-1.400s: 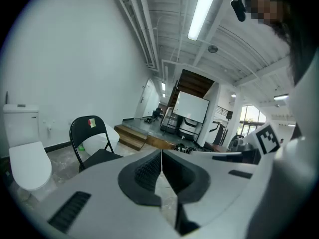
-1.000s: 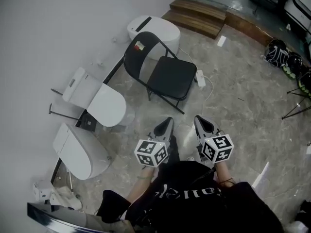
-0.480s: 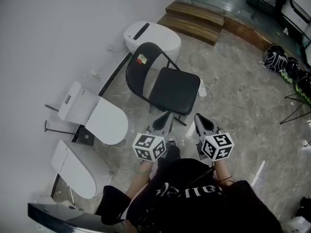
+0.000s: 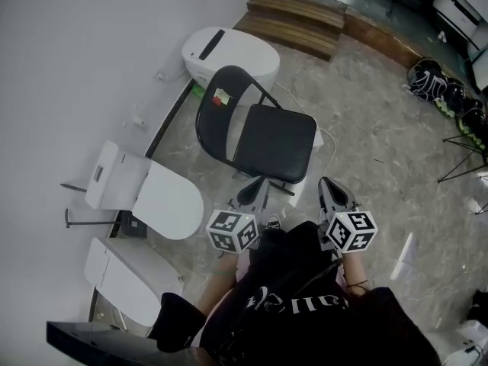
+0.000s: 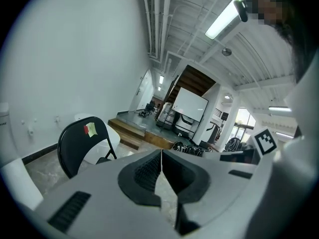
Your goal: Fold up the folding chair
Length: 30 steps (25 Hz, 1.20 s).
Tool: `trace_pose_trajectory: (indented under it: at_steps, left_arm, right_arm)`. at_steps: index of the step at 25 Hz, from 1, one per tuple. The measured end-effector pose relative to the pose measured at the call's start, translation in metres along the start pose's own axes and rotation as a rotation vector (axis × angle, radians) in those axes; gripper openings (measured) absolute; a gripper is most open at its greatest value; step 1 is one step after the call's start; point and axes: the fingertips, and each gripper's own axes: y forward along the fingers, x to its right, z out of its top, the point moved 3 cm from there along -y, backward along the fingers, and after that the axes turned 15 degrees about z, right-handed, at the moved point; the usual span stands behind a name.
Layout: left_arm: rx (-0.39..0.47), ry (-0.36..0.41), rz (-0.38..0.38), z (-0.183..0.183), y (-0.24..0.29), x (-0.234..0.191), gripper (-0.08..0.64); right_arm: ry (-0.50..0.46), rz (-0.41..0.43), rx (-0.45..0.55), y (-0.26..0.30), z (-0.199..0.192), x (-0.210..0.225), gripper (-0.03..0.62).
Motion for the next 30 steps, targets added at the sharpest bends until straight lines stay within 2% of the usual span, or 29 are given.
trace_pose_trajectory:
  at_steps: [7,14,20,28,30]
  left_arm:
    - [-0.034,-0.027,0.027,0.001,0.029,-0.014,0.008]
    - [-0.036,-0.043,0.131,0.025,0.07,-0.042,0.008]
    - [-0.036,-0.061,0.255,0.042,0.104,-0.074,0.008]
    - [-0.024,0.006,0.364,0.089,0.147,-0.145,0.014]
    - [-0.032,0.032,0.376,0.099,0.159,-0.173,0.052]
  right_arm:
    - [0.042,-0.01,-0.043,0.017,-0.003,0.022,0.014]
    - [0.043,0.037,-0.09,0.052,0.018,0.059,0.014]
    - [0.044,0.082,-0.146,0.078,0.023,0.099,0.014]
    - [0.046,0.087,-0.243,0.111,0.022,0.154,0.014]
    - [0.056,0.069,-0.252,0.121,0.02,0.163,0.014]
